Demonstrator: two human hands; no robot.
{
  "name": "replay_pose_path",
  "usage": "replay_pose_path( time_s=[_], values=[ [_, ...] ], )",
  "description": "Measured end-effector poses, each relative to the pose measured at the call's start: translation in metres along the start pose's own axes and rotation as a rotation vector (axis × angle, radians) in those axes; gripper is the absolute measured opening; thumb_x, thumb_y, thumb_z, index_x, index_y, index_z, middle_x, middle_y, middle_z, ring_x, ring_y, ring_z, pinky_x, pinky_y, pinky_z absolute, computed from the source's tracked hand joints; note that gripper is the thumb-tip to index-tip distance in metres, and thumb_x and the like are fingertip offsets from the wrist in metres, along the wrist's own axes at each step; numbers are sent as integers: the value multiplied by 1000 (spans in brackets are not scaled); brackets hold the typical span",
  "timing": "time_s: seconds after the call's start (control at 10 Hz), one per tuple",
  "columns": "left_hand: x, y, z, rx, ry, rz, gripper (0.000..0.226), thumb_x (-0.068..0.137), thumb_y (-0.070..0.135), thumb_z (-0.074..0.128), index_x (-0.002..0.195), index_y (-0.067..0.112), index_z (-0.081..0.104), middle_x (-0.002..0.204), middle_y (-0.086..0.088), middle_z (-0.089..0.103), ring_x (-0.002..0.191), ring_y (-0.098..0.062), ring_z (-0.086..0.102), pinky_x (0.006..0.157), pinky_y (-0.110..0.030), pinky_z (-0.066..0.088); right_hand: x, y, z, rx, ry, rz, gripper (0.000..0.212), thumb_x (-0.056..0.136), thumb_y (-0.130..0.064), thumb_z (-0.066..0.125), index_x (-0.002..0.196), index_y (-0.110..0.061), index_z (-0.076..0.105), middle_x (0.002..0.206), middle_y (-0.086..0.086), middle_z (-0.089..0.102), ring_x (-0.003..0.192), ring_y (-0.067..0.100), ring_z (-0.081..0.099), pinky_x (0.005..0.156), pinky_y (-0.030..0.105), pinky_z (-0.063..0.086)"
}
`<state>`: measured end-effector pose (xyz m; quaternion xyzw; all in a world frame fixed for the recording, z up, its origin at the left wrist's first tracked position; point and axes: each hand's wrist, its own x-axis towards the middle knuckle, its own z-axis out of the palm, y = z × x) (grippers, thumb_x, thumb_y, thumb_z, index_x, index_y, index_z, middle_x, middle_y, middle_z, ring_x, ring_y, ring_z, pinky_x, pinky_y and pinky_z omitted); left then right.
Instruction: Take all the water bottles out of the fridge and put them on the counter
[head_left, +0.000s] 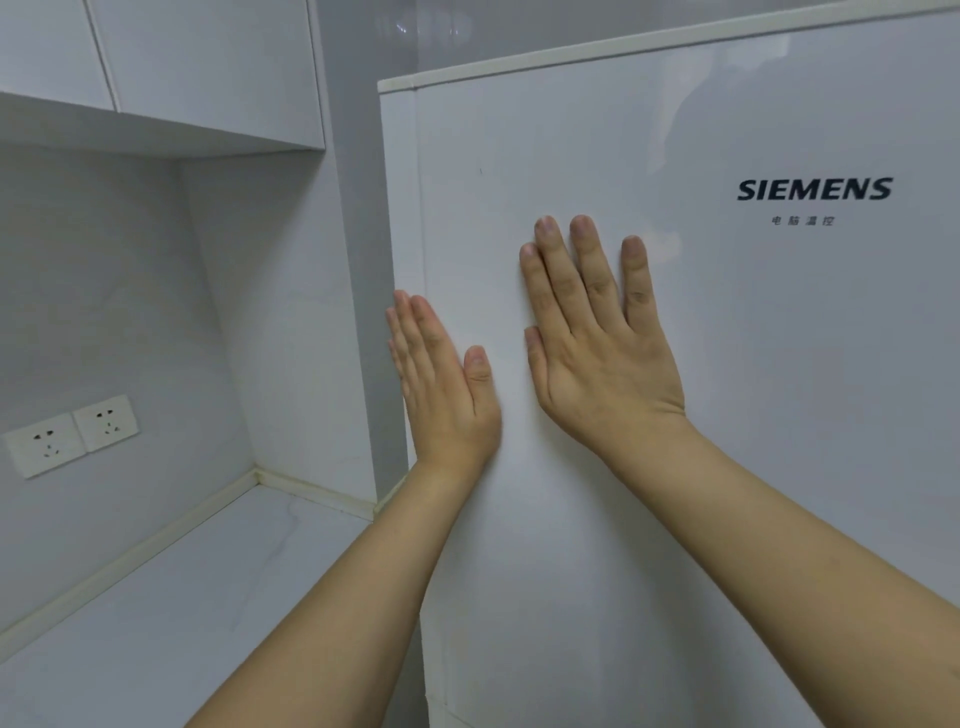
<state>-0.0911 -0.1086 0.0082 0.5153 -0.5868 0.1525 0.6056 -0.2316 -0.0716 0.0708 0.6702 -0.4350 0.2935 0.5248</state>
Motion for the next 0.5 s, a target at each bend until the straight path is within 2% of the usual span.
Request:
replay_pose_path(
  time_s=[0.2, 0.3, 0.5],
  values=[
    [-2, 1, -38, 119, -233, 2, 72, 100, 45, 24, 152, 5, -7, 160, -11, -13, 148, -20, -13, 121, -36, -2, 0, -5, -15, 87, -55, 44, 62, 99, -29, 26, 153, -2, 11, 162, 15, 7, 149, 31, 4, 119, 49, -3],
    [-3, -1, -59, 173, -349, 10, 71, 101, 45, 27, 153, 9, -7, 161, -5, -13, 148, -16, -13, 121, -36, -3, -2, -8, -28, 197, -84, 111, 65, 96, -34, 22, 152, -1, 17, 161, 16, 12, 149, 30, 10, 120, 47, 4],
    [-26, 5, -87, 135, -405, -11, 70, 101, 47, 25, 153, 12, -6, 161, -2, -12, 147, -12, -12, 121, -33, -5, -27, -6, -48, 283, -111, 100, 65, 96, -35, 25, 150, 1, 24, 159, 18, 19, 148, 32, 15, 120, 46, 8]
  ],
)
